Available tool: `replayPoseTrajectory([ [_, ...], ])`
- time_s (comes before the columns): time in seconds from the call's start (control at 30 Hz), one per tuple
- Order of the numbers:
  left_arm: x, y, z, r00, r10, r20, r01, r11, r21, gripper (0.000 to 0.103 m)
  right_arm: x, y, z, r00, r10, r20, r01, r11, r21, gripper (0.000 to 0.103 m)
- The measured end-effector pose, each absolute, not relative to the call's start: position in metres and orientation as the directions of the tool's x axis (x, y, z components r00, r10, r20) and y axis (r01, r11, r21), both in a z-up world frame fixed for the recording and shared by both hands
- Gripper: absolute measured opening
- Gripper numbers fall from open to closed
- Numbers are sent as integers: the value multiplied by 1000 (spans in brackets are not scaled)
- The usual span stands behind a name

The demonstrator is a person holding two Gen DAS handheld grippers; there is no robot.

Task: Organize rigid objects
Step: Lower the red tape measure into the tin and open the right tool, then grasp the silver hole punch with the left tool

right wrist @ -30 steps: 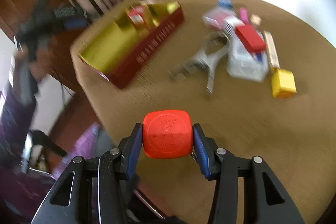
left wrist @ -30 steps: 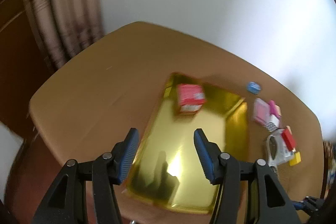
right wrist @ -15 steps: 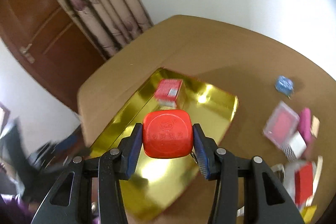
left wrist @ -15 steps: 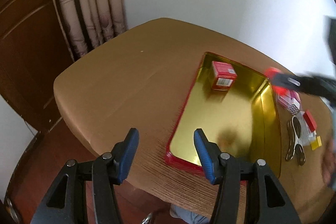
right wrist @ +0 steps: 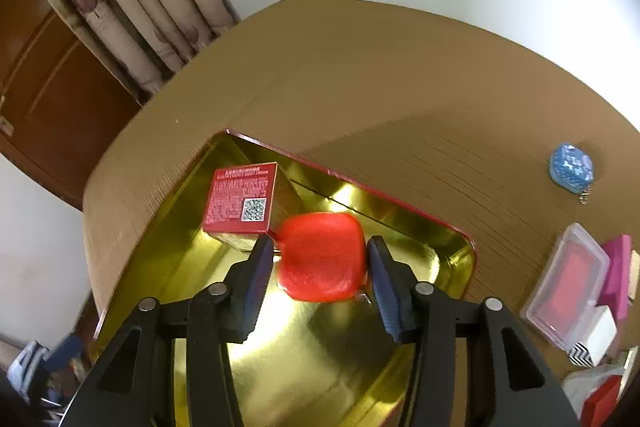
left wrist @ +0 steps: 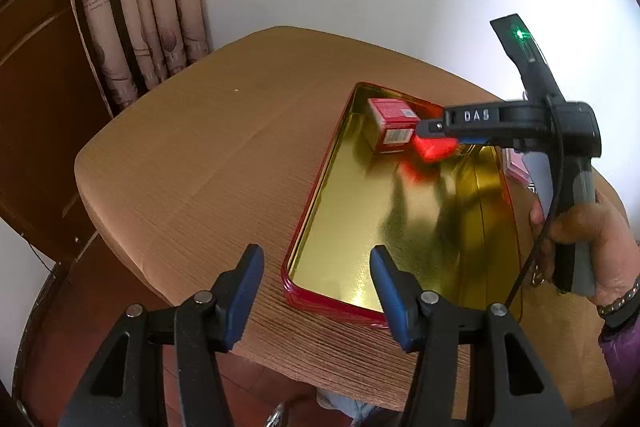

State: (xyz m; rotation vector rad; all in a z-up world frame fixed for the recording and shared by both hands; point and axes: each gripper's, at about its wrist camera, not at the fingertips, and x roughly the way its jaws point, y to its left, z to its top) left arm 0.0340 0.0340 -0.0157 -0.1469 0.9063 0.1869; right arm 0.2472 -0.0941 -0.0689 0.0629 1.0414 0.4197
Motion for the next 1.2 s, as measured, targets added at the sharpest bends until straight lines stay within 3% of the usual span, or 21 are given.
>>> replayPoseTrajectory([
  [0.03,34,34,-17,601,98,-793,-221,974,-48,57,246,-94,-68,439,365,-821,-303,921,247,67],
  [0.07,35,35,-17,599,92,-795,-218,975,-52,57,243,-95,-67,449,360,-818,-298,923,243,72],
  [0.37,32,29,-18,613,119,-781,-211,977,-18,57,189,-122,-35,549,416,-725,-272,909,316,72],
  [0.6,24,9,-15,644,130,-754,-160,987,33,57,79,-186,-9,704,273,-655,-142,959,247,74],
  [0.73,19,-11,-6,667,75,-741,-79,996,30,57,10,-261,-2,776,46,-629,54,989,138,86],
  [0.9,15,-57,14,685,-55,-726,97,995,15,57,-38,-340,-21,707,-196,-680,233,972,-38,86],
  [1.07,43,-120,22,596,-226,-770,266,961,-75,59,-57,-376,-39,689,-214,-692,264,964,-34,86],
  [1.2,72,-166,11,517,-279,-809,364,927,-87,59,-62,-385,-47,697,-181,-694,263,965,12,86],
])
